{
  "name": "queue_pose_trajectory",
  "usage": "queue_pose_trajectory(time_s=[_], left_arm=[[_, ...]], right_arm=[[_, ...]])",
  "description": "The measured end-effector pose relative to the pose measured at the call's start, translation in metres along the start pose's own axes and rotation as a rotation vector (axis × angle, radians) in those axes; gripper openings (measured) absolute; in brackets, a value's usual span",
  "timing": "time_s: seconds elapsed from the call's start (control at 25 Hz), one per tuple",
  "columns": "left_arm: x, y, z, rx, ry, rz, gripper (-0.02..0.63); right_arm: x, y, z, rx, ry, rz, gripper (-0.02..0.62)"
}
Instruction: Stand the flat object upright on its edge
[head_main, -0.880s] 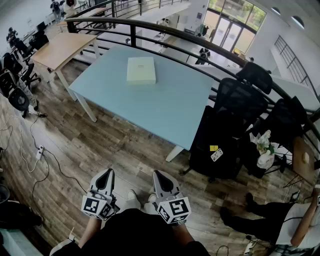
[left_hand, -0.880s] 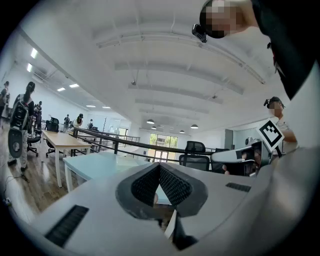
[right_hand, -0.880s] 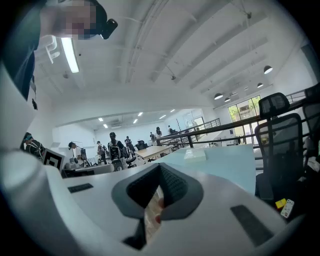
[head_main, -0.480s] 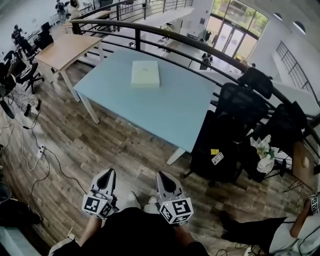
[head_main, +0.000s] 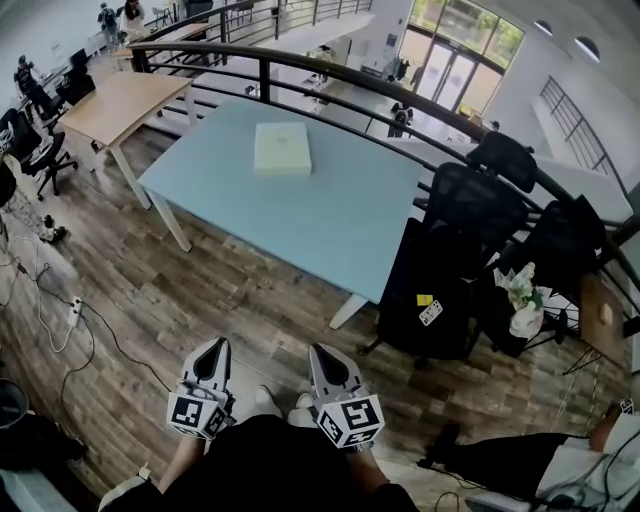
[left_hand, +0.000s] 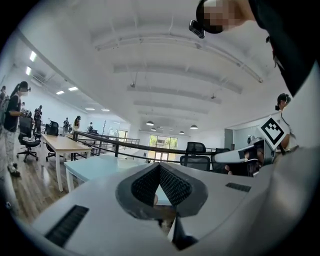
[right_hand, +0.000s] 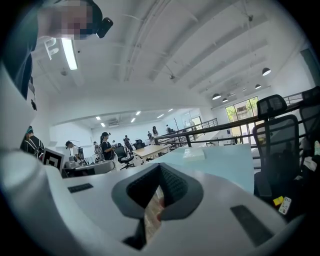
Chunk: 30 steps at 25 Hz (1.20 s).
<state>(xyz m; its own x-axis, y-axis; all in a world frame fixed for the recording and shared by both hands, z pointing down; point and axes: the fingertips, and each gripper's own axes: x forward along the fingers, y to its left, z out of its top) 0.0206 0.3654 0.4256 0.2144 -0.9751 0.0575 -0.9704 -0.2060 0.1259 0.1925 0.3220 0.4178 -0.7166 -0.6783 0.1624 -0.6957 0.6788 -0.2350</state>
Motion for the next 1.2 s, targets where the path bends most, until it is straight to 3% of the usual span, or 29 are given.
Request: queue_pose_trajectory(time_s=[0.2,0.4,0.92,1.2], left_arm=[[-0.001,0.016,0.011,0.038,-0.043,-0.011,0.003],[-0.004,0.036,0.017,-0.005,-0.050,-0.015,0.003],[-0.011,0.086,0.023,0.003,-0.063,-0.043,0.003],[0.000,0.088,0.020,0.004,-0.052,-0.077,0.003]], right_arm=[[0.012,0.014,0.003,-0.010,-0.009,0.006,0.008],[0.027,0.031,0.006,0.011,-0.024,0.029,0.008],[0.067,0.077,0.009,0.034,-0.071,0.070,0.008],[0.074,0.071,0.010,0.015,-0.064,0.032,0.008]])
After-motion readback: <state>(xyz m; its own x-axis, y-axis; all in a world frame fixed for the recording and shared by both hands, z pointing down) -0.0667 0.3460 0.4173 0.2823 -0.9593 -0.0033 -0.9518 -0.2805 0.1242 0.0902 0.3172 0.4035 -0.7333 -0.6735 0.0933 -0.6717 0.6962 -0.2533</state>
